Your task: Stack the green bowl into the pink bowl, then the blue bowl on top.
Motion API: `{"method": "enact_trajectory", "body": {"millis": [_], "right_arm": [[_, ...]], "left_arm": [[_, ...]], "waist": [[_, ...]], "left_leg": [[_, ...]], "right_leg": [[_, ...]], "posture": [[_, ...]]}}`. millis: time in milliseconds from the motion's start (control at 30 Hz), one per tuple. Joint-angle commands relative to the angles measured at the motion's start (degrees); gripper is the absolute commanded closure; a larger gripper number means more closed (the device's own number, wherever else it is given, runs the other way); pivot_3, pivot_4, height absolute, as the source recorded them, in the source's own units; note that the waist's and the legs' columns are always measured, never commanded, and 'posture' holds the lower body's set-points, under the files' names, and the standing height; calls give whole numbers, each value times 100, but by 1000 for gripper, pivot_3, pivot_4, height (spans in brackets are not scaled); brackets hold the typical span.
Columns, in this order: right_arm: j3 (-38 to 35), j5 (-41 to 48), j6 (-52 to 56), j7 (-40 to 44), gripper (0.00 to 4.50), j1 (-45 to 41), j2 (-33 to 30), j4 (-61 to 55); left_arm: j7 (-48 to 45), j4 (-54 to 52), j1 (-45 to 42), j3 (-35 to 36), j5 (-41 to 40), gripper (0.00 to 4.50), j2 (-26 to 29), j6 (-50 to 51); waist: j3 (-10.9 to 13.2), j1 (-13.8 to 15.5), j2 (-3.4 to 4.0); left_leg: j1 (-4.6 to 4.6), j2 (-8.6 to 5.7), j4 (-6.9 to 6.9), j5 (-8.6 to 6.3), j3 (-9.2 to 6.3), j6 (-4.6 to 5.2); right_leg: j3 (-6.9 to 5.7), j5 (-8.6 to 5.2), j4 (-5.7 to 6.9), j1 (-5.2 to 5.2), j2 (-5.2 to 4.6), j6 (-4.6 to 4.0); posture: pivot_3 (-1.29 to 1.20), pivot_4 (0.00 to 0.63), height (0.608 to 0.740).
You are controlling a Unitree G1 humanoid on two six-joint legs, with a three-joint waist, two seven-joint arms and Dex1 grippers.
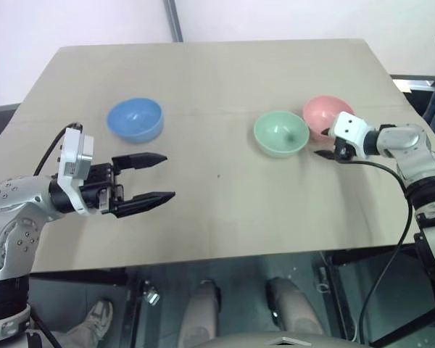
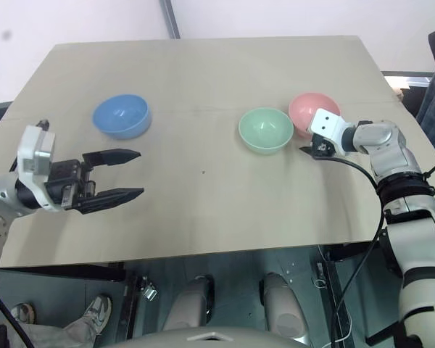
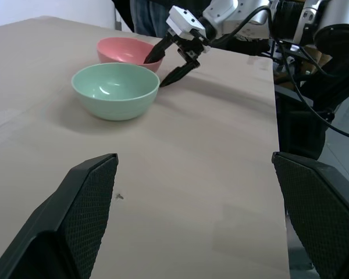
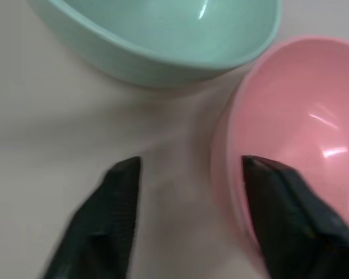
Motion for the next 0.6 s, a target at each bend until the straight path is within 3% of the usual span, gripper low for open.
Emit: {"method": "enact_trajectory", "body": {"millis": [33,100,133,300,433,600], "right_arm": [[-17,-253,-563,-81,3248,-284,-64,296],[-7,-391,-773,-176,4201,-333,-71,404],[11,-494,-892,-274,4447,-349,-92,431],[-85,-676,-1176,-356,4447,-303,-315,173],[-882,844,917,1157,4447,1176,-1253,-3080],[-1438,2313,3025,1642,4447,3000,-1989,-6411]], "left_arm": [[107,-306,115,312,-179,0,-1,-11],[143,-346,165,332,-184,0,-13,-19],[163,-361,178,336,-186,0,-22,-23],[246,-350,116,264,-139,0,-68,-87],[251,-183,39,118,20,0,-105,-214],[176,-9,5,32,145,0,-134,-335]], "waist": [[0,-5,0],[1,-11,1],[1,-13,1],[3,-15,4],[17,85,24],[17,123,28]], "left_leg": [[1,0,0,0,0,0],[3,0,0,0,0,0],[3,0,0,0,0,0],[4,-1,1,0,0,0],[-6,-4,0,0,-8,0],[4,-1,-2,-2,-9,3]], "right_leg": [[1,0,0,0,0,0],[1,0,2,0,0,0],[0,0,3,0,0,0],[1,0,6,0,0,0],[-4,0,2,0,-2,0],[-9,-6,7,6,-2,-7]], "posture": [[0,150,727],[0,150,727],[0,150,727],[0,150,727],[0,150,727],[0,150,727]]}}
